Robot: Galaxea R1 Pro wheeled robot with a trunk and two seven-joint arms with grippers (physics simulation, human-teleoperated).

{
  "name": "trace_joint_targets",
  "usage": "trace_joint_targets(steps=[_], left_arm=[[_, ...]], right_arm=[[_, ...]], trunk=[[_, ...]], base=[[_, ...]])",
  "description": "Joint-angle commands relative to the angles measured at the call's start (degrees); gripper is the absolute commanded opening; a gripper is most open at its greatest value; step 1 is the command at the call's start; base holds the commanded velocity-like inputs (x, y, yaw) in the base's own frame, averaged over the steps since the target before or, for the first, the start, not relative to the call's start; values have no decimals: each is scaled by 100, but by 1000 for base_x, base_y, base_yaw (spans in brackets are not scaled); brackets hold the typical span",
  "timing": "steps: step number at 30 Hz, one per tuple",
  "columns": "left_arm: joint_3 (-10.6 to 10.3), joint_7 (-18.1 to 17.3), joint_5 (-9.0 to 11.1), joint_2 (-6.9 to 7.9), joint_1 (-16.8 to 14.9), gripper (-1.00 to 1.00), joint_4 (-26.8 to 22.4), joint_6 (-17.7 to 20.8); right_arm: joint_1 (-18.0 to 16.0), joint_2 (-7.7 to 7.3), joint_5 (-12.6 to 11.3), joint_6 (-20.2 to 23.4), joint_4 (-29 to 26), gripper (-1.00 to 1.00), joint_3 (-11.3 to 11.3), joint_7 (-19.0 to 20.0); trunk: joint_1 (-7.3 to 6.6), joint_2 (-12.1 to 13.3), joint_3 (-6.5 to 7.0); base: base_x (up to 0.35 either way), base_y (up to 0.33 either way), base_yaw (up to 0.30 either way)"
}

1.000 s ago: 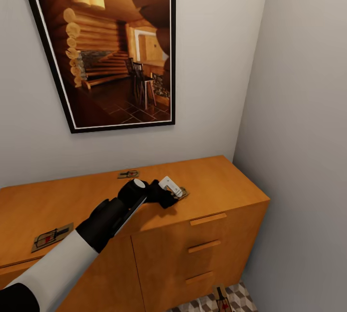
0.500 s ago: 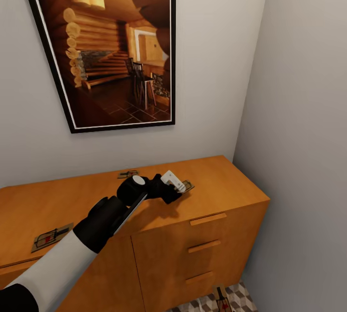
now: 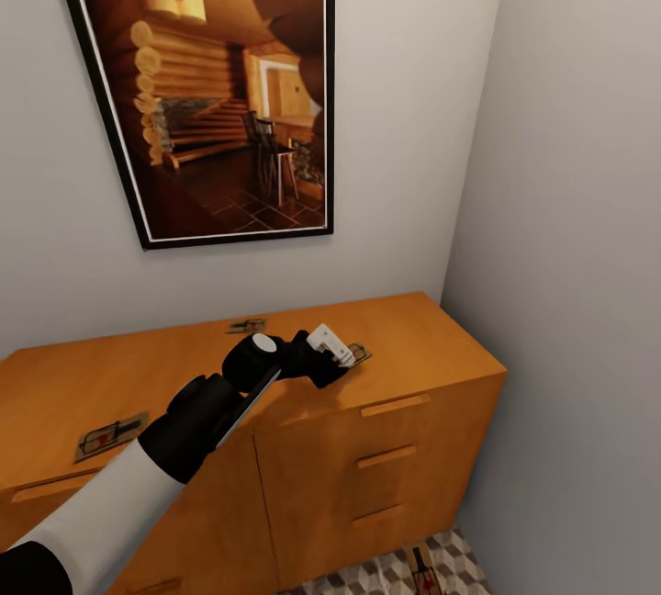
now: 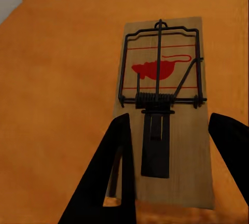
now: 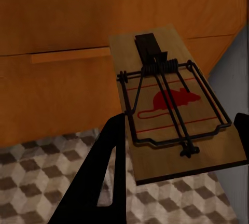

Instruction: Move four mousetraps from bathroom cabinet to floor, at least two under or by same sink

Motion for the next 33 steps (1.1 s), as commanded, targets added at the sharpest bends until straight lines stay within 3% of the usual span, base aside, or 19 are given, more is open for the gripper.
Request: trace_joint_targets(steps=[1,33], left_arm=[[-7,-13,-5,4,-6,-100,-1,24],[-14,-13,4,21,-6,-100,89,18]], right_arm=[[-4,2,43,1,5,-100,10,-56],[-5,2,43,1,5,-100,10,-56]], trunk=[[-4,-4,-6],[-4,-4,-6]], base=[[-318,0,0],[-335,0,0]])
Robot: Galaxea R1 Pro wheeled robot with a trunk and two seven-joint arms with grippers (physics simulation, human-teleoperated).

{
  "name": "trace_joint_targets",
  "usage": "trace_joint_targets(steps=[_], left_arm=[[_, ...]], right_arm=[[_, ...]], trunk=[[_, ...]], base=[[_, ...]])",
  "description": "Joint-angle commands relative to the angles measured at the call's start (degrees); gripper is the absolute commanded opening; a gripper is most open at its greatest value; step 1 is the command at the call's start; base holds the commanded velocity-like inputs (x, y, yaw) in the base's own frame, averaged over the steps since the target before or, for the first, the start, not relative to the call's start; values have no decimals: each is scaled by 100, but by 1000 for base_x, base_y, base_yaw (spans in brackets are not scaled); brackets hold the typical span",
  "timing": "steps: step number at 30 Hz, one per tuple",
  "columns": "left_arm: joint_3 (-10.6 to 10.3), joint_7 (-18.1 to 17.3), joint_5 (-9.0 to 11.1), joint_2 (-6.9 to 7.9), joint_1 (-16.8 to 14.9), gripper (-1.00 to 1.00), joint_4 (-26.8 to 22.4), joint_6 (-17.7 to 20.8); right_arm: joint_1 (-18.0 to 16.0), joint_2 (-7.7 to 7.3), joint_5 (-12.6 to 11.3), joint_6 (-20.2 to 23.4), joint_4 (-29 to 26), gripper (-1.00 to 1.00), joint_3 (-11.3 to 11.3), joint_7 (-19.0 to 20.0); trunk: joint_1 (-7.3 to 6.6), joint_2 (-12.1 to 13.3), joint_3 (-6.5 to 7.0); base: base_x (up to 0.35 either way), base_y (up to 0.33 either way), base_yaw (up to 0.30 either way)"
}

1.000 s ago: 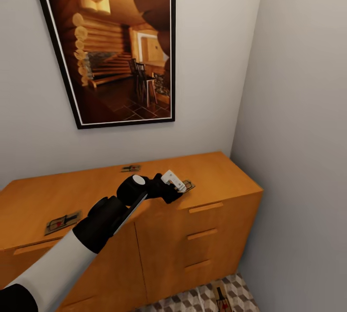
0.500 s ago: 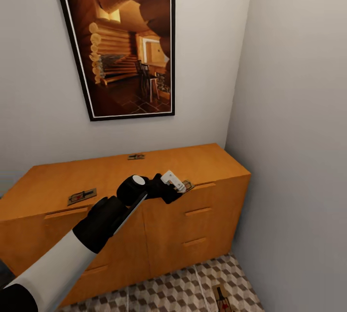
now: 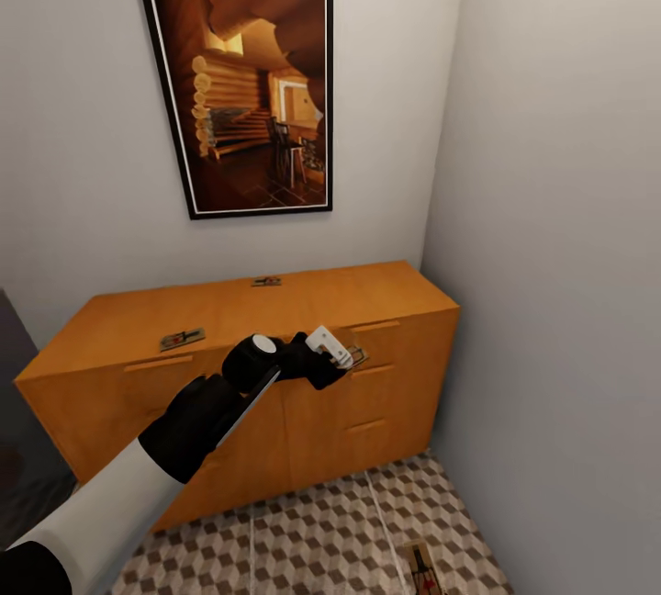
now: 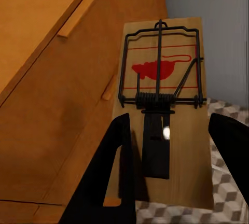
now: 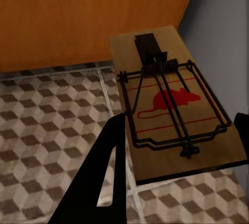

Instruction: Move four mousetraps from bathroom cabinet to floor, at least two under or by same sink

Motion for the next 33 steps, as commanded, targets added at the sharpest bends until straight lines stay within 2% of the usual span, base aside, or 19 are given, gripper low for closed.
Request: trace_joint_targets(steps=[1,9,14,21,23,25,29,33], left_arm=[[-7,-12,-4,4,-6,-100,-4,23],[-9,-12,-4,-2,-6,-100,108,22],[-9,-12,-4,1,-6,-100,179,20],[-17,-24,-4,-10,-5,-100,670,-27],[-22,-22,-4,-22,-4,-100,944,-57],[-25,-20,-2,-32,-1,-100,1225,-232],[-26,-8,4,-47,2,-100,1884,-885],[-26,-4,5,-69,9,-100,2392,-1172]], right_arm=[[-5,2,44,1,5,-100,12,-56],[-5,2,44,1,5,-100,12,-56],[-5,2,44,1,5,-100,12,-56],[-4,2,44,1,5,-100,12,-56],[-2,2,44,1,5,-100,12,-56],[-5,2,44,1,5,-100,12,-56],[-3,2,44,1,5,-100,12,-56],[-3,2,44,2,5,-100,12,-56]], trunk=[[-4,-4,-6],[-4,-4,-6],[-4,-4,-6],[-4,-4,-6],[-4,-4,-6],[-4,-4,-6],[-4,-4,-6],[-4,-4,-6]], base=[[-336,0,0],[-320,0,0],[-92,0,0],[-8,0,0],[-1,0,0],[0,0,0],[0,0,0],[0,0,0]])
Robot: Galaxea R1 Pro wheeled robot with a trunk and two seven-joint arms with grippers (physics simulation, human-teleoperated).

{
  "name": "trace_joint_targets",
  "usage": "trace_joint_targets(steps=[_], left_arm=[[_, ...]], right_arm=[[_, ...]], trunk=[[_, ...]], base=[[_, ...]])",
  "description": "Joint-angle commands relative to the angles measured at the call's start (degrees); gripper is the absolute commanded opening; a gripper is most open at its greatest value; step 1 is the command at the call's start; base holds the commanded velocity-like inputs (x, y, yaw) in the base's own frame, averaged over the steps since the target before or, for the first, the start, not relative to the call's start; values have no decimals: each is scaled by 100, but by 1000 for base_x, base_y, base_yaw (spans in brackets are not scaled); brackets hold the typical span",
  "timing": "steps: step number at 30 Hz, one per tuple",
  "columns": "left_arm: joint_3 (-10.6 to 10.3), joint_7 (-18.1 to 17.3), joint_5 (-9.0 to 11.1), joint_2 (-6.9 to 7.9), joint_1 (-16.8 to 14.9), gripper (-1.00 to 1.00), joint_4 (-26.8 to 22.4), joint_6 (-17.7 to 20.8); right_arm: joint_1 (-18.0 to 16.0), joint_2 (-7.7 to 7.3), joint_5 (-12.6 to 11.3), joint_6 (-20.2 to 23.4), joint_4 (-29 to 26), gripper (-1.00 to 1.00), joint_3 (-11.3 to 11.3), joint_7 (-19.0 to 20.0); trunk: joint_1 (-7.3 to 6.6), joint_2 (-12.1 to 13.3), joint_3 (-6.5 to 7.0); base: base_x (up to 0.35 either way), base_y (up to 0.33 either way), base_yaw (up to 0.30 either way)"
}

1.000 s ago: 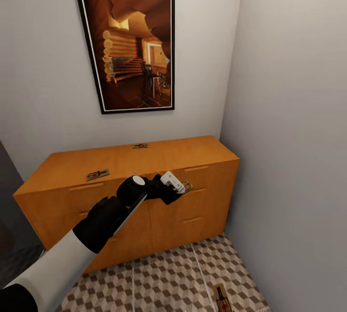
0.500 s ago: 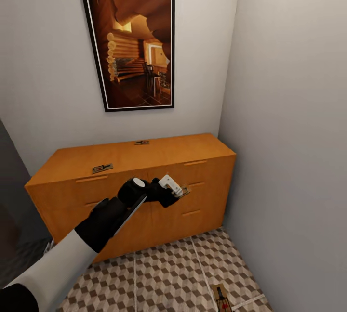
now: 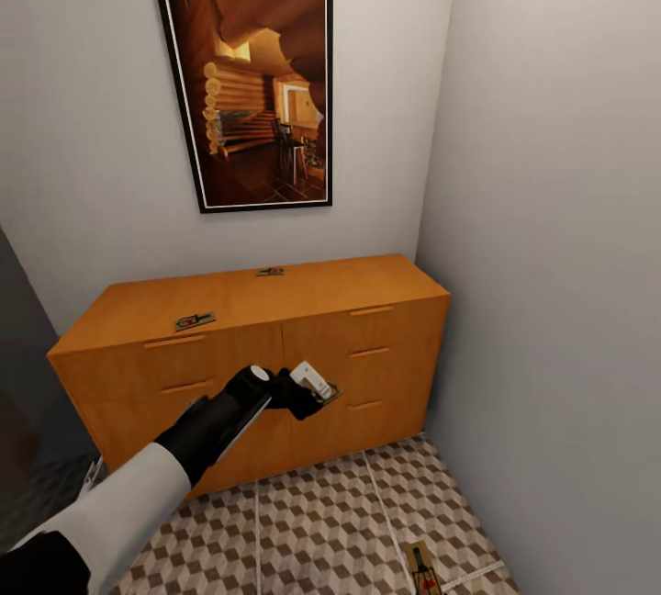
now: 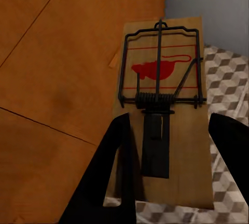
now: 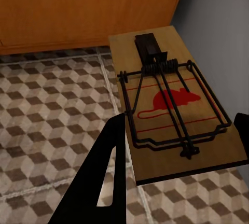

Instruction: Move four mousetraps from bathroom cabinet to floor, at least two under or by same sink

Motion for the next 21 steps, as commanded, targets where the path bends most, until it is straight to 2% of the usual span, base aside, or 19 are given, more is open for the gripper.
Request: trace_joint_targets(steps=[1,6,11,13,15,17,18,21], left_arm=[[-13,-9,3,2,-5,-100,124,-65],[-13,-5,7,-40,3,-100,955,-826],[-13,-8,34,-126,5,-100,2140,-1785],[-1,-3,109,-136,5,-100,2769,-2405],[8,-1,250,-140,5,-100,3401,-3089],[11,0,476,-142,5,-100,3997,-3572],[12,0,541,-142,5,-100,4134,-3650],[13,0,928,-132,10,-100,4764,-3989]], right_arm=[[-3,2,44,0,5,-100,11,-56],[-5,2,44,-1,5,-100,11,-56],[-4,2,44,-1,5,-100,11,-56],[-3,0,44,-1,5,-100,11,-56],[-4,-3,44,-1,5,-100,11,-56],[-3,-4,44,-1,5,-100,11,-56],[-5,-4,44,-1,5,-100,11,-55],[-3,-9,44,-1,2,-100,9,-51]], trunk=[[0,-4,-6],[0,-4,-6],[0,-4,-6],[0,-4,-6],[0,-4,-6],[0,-4,-6],[0,-4,-6],[0,-4,-6]], base=[[0,0,0],[0,0,0],[0,0,0],[0,0,0],[0,0,0],[0,0,0],[0,0,0],[0,0,0]])
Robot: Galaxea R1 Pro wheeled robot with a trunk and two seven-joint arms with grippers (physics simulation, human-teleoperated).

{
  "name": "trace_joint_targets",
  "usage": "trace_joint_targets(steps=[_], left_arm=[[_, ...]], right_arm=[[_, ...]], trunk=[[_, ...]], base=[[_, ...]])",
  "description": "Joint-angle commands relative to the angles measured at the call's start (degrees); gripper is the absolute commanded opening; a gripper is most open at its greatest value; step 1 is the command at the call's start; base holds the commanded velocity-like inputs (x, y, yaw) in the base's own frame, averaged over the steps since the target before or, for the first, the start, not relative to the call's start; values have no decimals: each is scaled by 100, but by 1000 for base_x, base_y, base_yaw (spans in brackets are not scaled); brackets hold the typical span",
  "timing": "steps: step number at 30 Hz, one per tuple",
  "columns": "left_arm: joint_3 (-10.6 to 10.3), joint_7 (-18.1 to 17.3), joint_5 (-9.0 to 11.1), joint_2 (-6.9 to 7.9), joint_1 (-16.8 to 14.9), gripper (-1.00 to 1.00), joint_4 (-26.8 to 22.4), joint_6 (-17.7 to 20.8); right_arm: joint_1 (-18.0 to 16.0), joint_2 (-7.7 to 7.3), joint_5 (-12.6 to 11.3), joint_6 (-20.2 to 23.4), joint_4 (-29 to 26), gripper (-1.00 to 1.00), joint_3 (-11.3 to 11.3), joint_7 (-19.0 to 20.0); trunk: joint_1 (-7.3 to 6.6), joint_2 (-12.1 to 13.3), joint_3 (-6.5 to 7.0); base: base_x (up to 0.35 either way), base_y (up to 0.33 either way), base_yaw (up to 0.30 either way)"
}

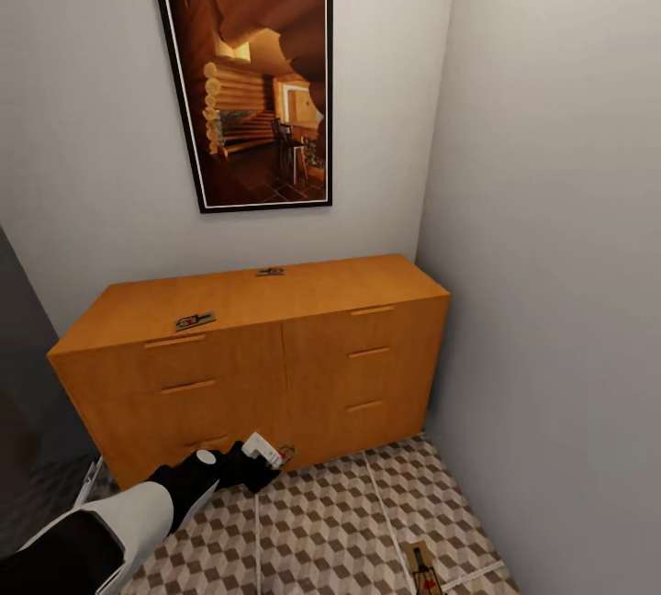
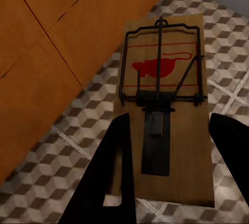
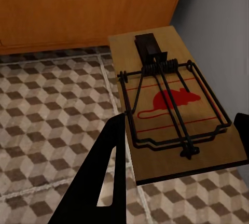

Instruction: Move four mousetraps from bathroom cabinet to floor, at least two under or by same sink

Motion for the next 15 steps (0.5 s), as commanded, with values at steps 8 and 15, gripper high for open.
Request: trace_joint_targets(steps=[8,15], left_arm=[[-37,7,453,142,125,-100,756,-2094],[-29,71,480,301,448,-100,786,-2362]], right_arm=[[-5,-69,56,1,-27,-100,-15,-81],[-3,-165,71,158,-382,-100,-25,-195]], trunk=[[0,-3,-6],[0,-3,-6]], base=[[0,0,0],[0,0,0]])
